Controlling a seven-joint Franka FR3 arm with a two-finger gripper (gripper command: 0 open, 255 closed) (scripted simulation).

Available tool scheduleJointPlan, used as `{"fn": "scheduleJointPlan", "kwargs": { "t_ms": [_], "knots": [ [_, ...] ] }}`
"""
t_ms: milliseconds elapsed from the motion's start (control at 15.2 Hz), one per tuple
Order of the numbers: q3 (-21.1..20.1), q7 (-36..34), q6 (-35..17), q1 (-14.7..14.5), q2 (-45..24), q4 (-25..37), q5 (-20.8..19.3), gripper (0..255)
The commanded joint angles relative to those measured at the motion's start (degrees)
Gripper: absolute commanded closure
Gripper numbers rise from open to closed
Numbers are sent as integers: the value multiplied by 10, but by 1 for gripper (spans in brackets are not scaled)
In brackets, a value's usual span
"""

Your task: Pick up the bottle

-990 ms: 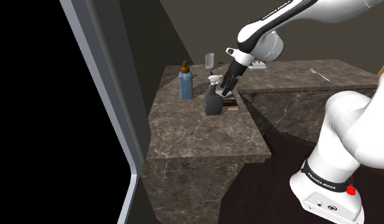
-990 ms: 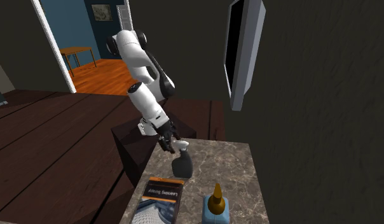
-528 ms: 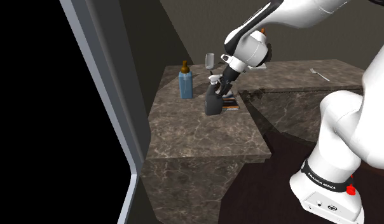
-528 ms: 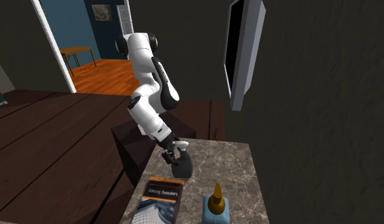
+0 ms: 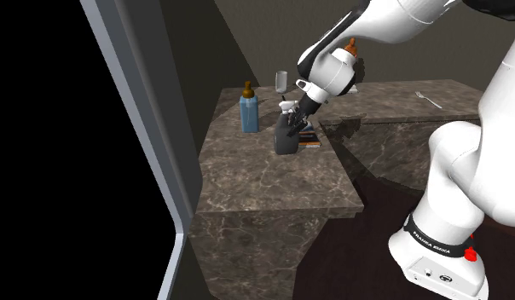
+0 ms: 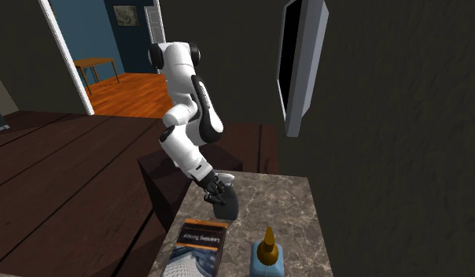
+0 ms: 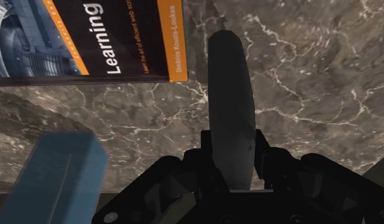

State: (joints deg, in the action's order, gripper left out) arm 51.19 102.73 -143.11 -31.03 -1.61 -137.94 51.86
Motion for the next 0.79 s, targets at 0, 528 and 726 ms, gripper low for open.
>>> {"fn": "scheduleJointPlan", "kwargs": {
  "t_ms": [0,528,726],
  "knots": [
    [0,1,0,0,-1,0,1,255],
    [2,-27,-1,-1,20,0,-33,255],
    [0,-69,0,1,50,-1,-82,255]
  ]
}}
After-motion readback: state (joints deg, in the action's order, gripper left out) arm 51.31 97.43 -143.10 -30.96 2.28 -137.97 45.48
